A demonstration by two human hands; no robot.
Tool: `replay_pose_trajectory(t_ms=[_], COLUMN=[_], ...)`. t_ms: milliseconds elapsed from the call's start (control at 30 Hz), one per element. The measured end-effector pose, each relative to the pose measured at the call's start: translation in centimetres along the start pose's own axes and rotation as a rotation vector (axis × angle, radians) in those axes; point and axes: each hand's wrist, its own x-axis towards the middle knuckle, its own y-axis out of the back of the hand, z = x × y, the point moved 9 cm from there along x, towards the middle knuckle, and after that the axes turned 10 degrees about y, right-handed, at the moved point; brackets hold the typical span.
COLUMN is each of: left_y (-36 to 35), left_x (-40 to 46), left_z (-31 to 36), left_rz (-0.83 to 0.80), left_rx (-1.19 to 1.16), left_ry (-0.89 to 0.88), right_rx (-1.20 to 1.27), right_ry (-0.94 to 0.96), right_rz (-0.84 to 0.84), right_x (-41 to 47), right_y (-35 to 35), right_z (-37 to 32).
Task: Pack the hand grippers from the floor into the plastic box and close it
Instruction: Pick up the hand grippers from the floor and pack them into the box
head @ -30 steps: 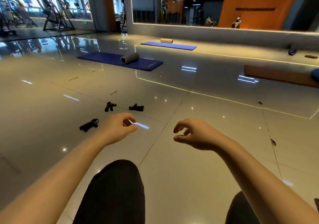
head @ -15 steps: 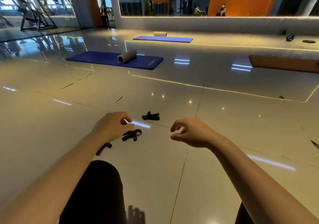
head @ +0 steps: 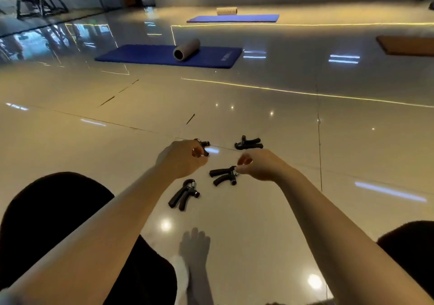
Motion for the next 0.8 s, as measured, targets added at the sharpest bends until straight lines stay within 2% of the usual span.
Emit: replay_pose_trajectory(t_ms=[167, 400, 533, 667, 800], left_y=[-7.5, -20.7, -25.2, -28.4, -31.1], left_x=[5.8, 11.5, 13.0, 13.9, 14.2], left_z=[-4.2, -15.8, -21.7, -23.9, -25.1], left_rz=[-0.119, -0.344, -0.33, -0.268, -0.262], left_rx=[0.044, 0.018, 0.044, -0.05, -0.073], left_ry=[0.027, 0.214, 0.353, 0.449, 0.535], right_rx=[0.174, 0.148, 0.047, -0.167, -0.263], right_ry=[-0.192, -0.389, -0.335, -0.201, -0.117], right_rz=[-0.036, -0.164, -0.269, -0.153, -0.155], right_x=[4.7, 11.3, 17.2, 24.8, 27.0], right_y=[-9.2, -20.3, -24.7, -24.1, -26.6], right_z=[3.1, 10.9, 13.1, 15.1, 18.1])
